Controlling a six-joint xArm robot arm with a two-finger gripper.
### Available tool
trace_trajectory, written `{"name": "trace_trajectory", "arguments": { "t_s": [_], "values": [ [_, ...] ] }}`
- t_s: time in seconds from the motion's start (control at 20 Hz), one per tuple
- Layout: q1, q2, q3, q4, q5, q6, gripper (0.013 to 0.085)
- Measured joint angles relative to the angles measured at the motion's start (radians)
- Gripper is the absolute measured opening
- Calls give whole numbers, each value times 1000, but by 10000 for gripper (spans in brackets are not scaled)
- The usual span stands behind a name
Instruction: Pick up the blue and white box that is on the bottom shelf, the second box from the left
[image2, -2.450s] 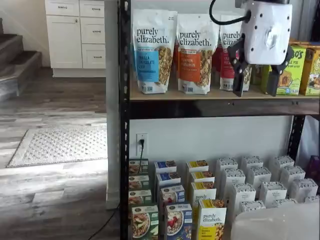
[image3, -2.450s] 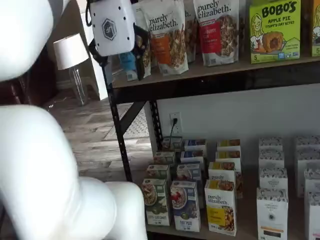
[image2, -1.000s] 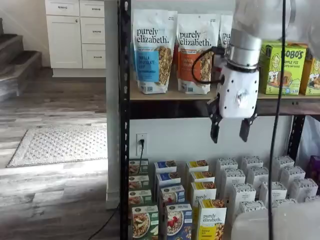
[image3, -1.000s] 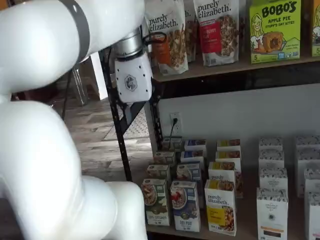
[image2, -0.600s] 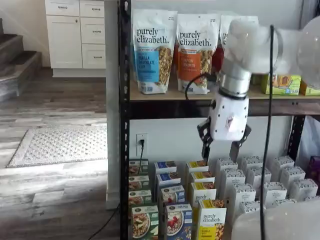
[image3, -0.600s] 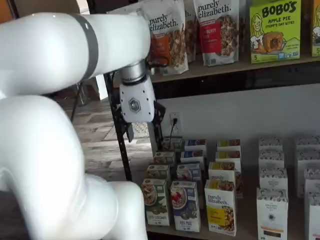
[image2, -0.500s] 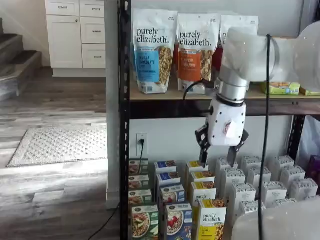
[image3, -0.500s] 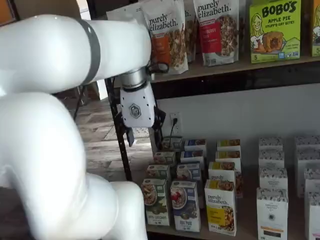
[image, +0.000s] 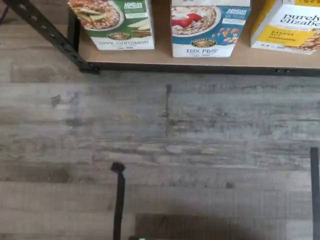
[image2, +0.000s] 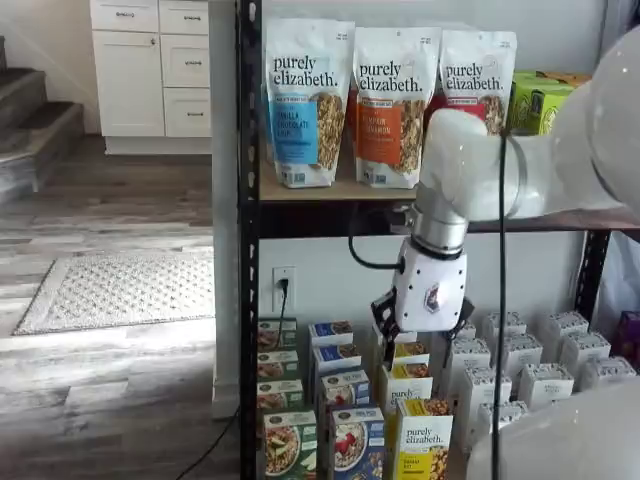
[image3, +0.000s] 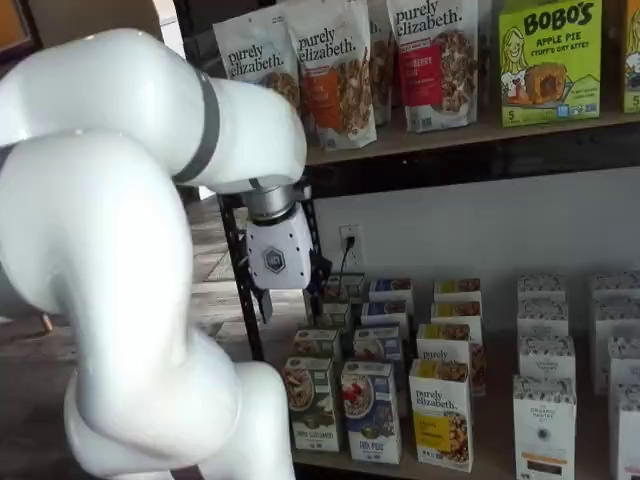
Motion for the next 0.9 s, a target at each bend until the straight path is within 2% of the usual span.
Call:
{"name": "trace_trajectory", "arguments": {
  "t_s": [0.3,0.7,0.9],
  "values": [
    [8,82,33,-13,-128,11,850],
    [23,231,50,-7,-299,16,850],
    [28,305,44,11,-382,3,850]
  ]
}}
